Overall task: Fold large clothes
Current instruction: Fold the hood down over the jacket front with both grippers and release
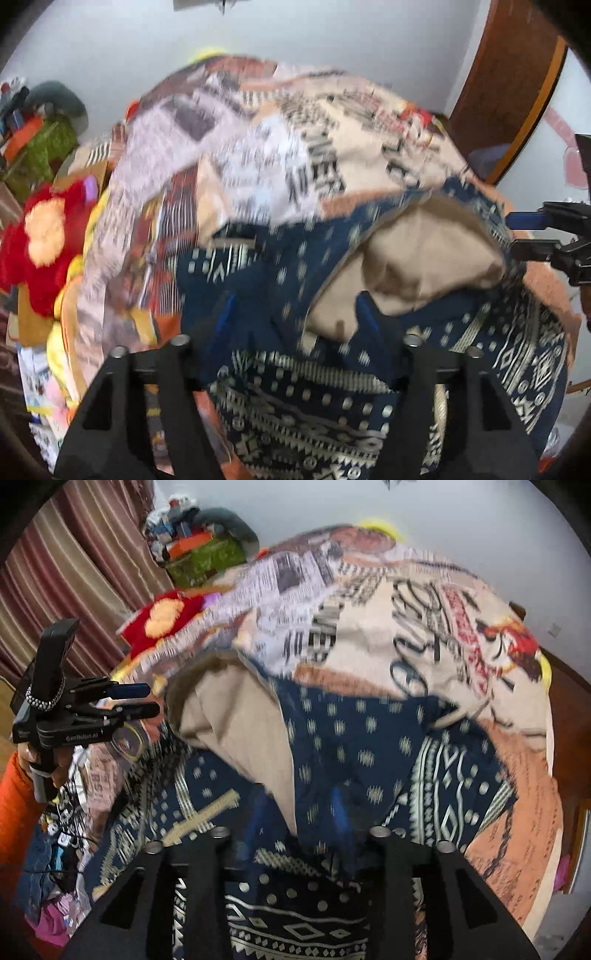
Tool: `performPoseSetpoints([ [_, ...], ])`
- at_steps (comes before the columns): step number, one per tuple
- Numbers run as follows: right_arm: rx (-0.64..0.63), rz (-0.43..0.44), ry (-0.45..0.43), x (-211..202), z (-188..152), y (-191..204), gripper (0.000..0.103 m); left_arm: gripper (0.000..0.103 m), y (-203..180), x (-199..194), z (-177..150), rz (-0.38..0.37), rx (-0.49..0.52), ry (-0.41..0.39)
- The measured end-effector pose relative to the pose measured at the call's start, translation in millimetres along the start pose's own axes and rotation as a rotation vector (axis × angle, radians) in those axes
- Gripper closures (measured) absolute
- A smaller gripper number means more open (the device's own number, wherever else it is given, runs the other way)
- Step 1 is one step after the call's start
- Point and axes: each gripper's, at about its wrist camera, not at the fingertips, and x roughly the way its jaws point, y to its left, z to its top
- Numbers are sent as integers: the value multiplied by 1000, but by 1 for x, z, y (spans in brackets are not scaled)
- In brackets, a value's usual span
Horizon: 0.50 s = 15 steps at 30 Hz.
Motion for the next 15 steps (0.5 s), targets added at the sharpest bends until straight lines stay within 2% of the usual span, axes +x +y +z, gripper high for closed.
performPoseSetpoints([
  [1,2,4,-16,-2,4,0,51,33,0,2,5,-1,1,-5],
  [3,4,5,-35,0,18,0,50,33,-2,16,18,-8,-5,5],
  [8,-4,7,-4,32,45,0,50,33,-10,53,32,-47,14,53],
  [10,5,34,15,45,48,1,53,46,-16,59,32,-64,46,59],
  [11,12,47,20,50,49,1,57,50,-18,60,31,-68,59,60],
  [13,15,78,39,59,48,3,70,69,-22,61,29,-86,76,65],
  [14,15,89,45,61,47,4,73,73,-24,61,27,-88,80,67],
  [15,12,97,48,64,46,6,78,84,-25,60,26,-86,84,67],
])
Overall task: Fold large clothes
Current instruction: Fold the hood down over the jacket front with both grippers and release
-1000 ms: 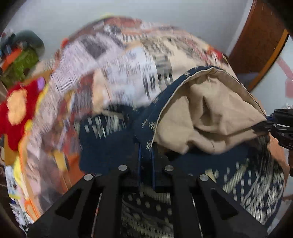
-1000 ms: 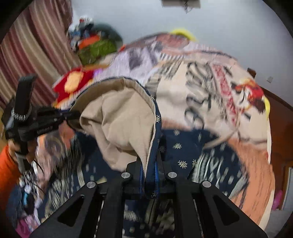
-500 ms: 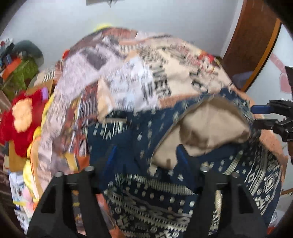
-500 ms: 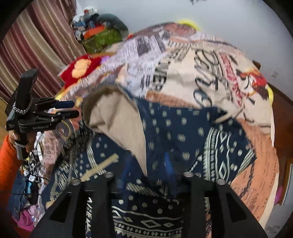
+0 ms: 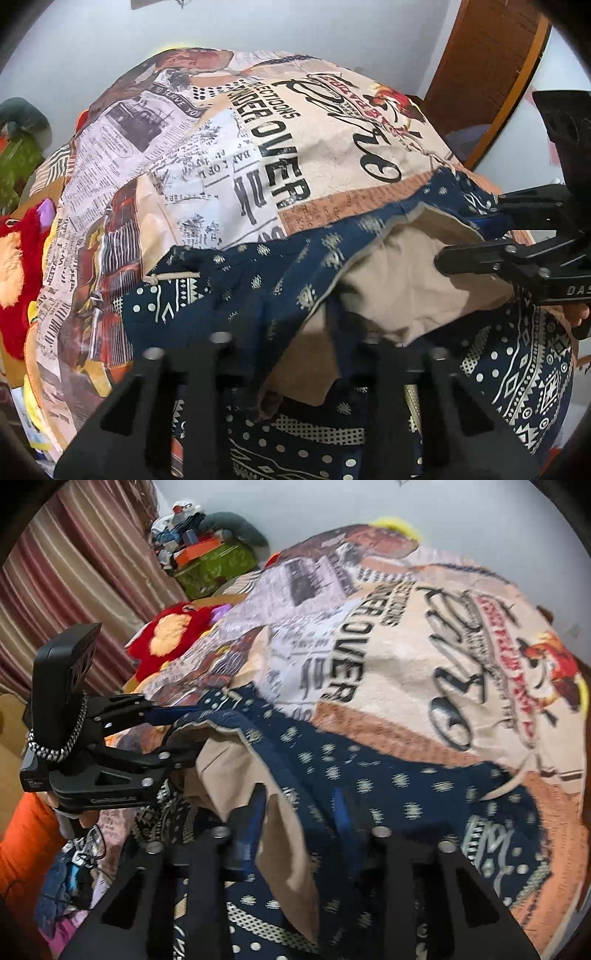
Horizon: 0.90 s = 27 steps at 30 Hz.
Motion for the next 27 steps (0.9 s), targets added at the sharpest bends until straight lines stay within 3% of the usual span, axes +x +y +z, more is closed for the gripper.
performPoseSetpoints([
  [1,-6,1,0,1,-1,2,83,94,-2,-3,-3,5,5,-6],
  [3,-23,0,-6,0,-5,9,93,94,-4,-9,-7,-9,10,-14],
  [9,-76,32,-1,-21,-27,32,94,94,-11,-36,-39,-33,28,6],
  [20,-122,7,136,-26,-105,70,93,89,-21,-47,-132,-80,-9,127],
  [23,-122,-10,144,-27,-119,73,93,88,-35,-52,-153,-39,43,118],
  [26,-113,-27,151,-30,-130,75,90,74,-48,-57,-165,6,93,110],
  [27,-114,-37,152,-31,-132,76,88,60,-51,-57,-167,9,100,119],
])
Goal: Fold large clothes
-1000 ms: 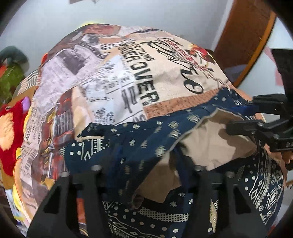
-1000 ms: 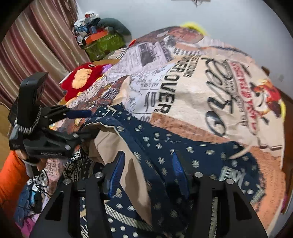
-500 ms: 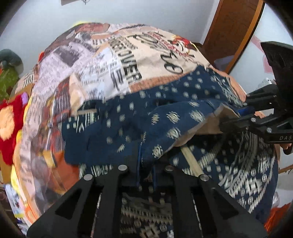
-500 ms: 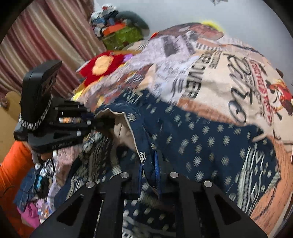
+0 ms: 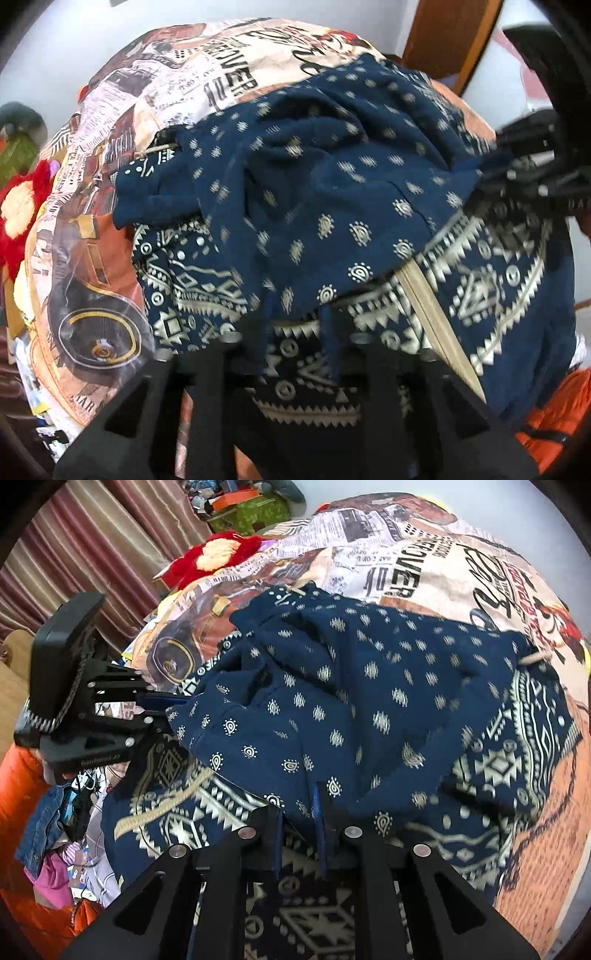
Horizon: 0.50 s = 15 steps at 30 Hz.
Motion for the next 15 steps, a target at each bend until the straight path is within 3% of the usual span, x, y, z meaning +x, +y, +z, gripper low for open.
performPoseSetpoints([
  [1,1,-9,0,-1,-2,1,84,49,0,-1,-1,2,-5,5],
  [2,5,-12,-3,-4,-4,3,81,47,1,-3,-3,-2,-24,5],
  [7,35,1,-52,-27,-10,5,58,47,25,-14,-6,15,-151,-15],
  [12,81,-50,-125,-63,-26,-6,53,47,55,-32,-26,70,-280,-42],
  [15,120,-113,-164,-84,-40,-17,48,41,67,-40,-43,91,-332,-49],
])
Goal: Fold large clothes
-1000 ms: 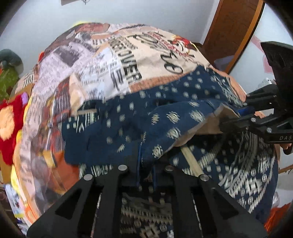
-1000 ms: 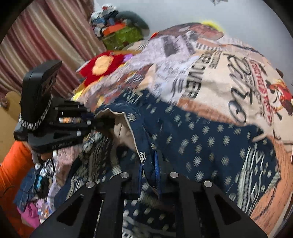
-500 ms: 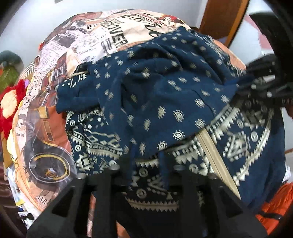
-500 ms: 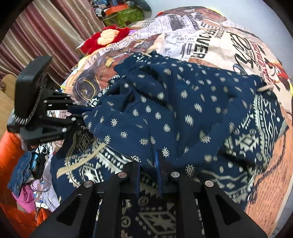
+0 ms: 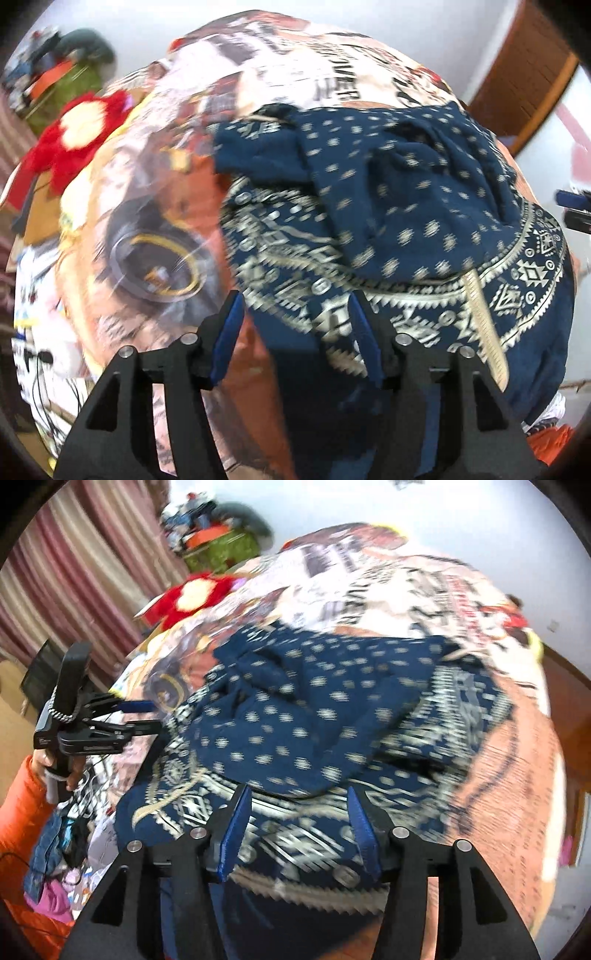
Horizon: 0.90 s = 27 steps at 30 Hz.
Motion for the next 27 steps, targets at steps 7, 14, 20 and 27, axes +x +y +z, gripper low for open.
performPoseSetpoints([
  [7,89,-39,-24,-28,-41,-24,43,36,22,15,-39,-24,-121,53],
  [14,160,-3,24,-15,-76,-25,43,36,19,45,-70,-202,-234,140],
  [20,125,31,22,-8,-78,-6,42,44,-6,55,-69,-251,-191,153],
  [27,71,2,-14,1,-76,13,50,89,-28,32,-55,-245,-113,84],
])
